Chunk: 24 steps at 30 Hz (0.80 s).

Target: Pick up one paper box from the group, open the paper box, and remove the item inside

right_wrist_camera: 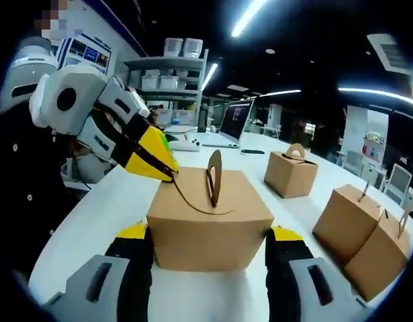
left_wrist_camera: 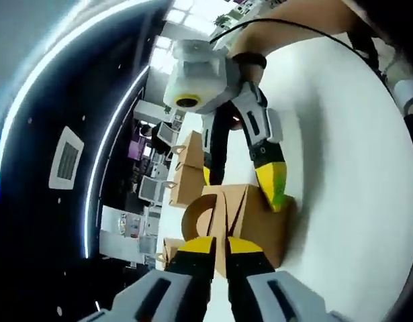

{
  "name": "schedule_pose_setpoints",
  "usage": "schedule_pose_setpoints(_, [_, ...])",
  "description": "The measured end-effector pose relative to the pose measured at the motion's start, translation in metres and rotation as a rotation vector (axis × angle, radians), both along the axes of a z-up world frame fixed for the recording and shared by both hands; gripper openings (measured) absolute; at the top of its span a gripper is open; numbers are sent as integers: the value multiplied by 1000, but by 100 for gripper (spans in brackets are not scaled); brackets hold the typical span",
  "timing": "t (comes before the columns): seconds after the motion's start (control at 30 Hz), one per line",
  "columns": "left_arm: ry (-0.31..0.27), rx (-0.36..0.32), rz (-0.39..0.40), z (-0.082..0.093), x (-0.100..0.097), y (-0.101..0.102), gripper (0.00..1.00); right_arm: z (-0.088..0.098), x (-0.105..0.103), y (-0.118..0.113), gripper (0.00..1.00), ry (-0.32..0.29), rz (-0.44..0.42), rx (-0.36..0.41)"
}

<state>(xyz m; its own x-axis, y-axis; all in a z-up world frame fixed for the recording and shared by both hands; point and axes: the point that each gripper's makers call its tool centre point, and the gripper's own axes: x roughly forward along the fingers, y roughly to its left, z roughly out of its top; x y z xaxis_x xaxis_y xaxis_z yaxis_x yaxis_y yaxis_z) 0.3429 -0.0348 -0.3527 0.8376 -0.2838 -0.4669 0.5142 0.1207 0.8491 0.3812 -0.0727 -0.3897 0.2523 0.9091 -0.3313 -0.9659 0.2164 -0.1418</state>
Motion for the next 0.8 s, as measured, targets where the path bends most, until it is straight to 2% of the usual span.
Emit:
schedule_pose_setpoints(0.13, [11, -24, 10, 0, 0, -1, 10, 0, -1, 0, 67, -1, -2, -2])
schedule_pose_setpoints(0.27, [51, -75, 7, 2, 0, -4, 10, 0, -3, 1, 67, -4, 0, -3])
schedule_pose_setpoints(0.53, [53, -49, 5, 0, 1, -6, 6, 0, -4, 2, 67, 0, -3, 2])
schedule_pose_setpoints(0.8, [65, -81, 22, 1, 1, -7, 4, 0, -5, 1, 67, -3, 0, -3])
